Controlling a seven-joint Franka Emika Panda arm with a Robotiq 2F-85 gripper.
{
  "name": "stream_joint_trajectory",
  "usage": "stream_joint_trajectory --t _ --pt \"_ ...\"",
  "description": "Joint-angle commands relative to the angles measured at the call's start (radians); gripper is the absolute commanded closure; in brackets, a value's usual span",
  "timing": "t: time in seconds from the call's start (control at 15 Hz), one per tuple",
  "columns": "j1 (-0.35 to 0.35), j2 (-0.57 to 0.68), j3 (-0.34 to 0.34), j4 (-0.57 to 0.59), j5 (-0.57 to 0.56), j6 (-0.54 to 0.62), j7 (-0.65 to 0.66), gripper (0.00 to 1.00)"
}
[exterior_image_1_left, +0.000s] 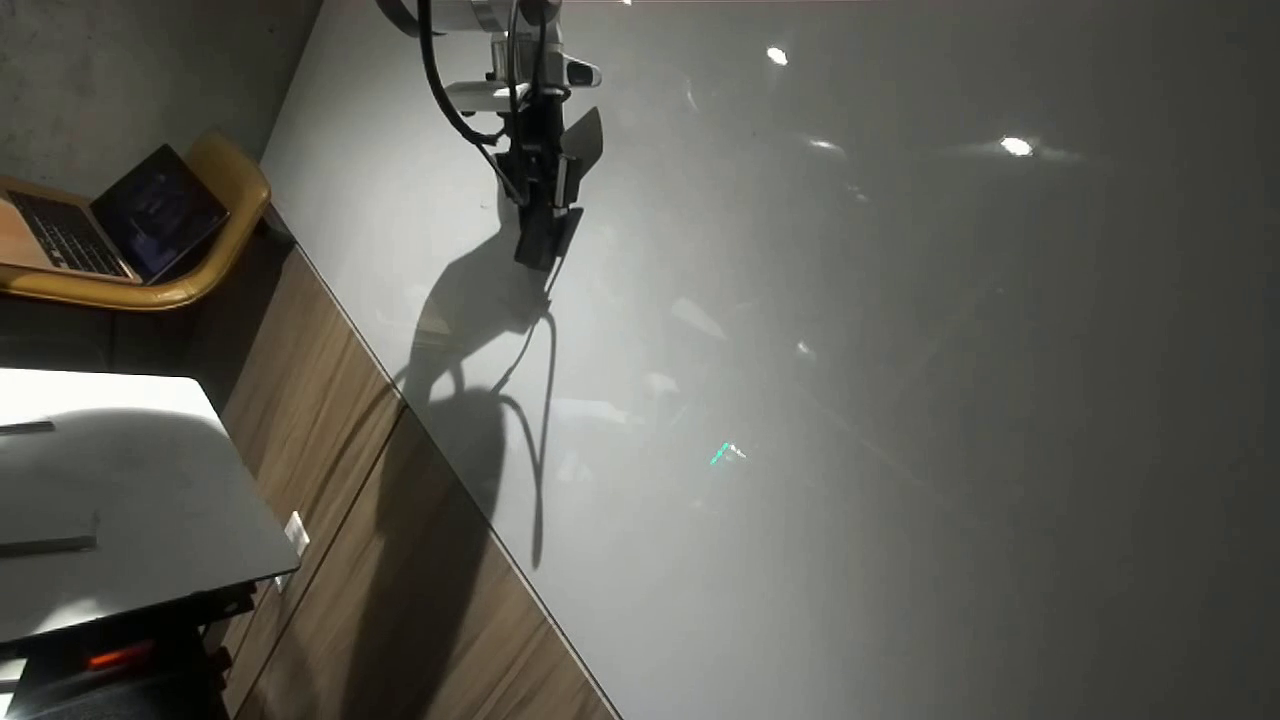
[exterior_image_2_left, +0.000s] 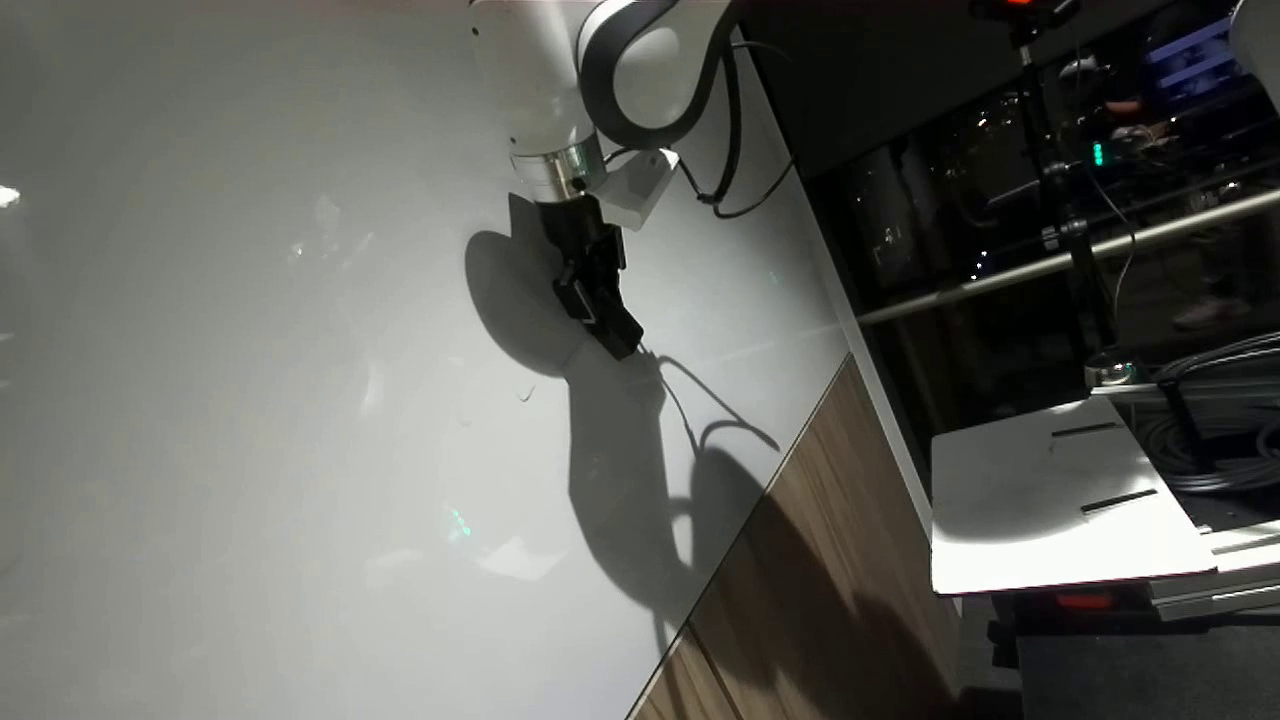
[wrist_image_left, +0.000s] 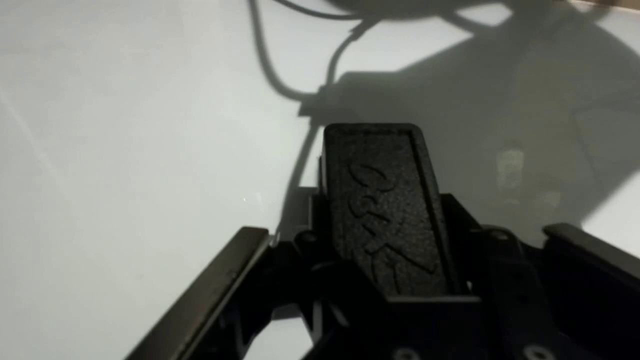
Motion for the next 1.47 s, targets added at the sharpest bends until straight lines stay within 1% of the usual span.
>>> stream_joint_trajectory --t 0.0,0.27,0.73,1.07,1.13,1.4 --pt "0.021 0.141 0.019 0.206 -0.013 0.035 -0.057 0.7" --pt "0.053 0.143 0.022 0.239 -0.01 0.009 -0.075 0.7" --pt "0.094 0.163 0.035 0.271 0.024 0.009 -0.09 0.7" --pt "0.156 0.234 0.071 0.351 -0.001 -0.011 -0.087 0.7" --pt "0.182 0.255 0.069 0.377 -0.006 -0.02 -0.093 0.7" --pt "0.245 0.324 0.072 0.47 -0.006 -0.05 -0.123 0.7"
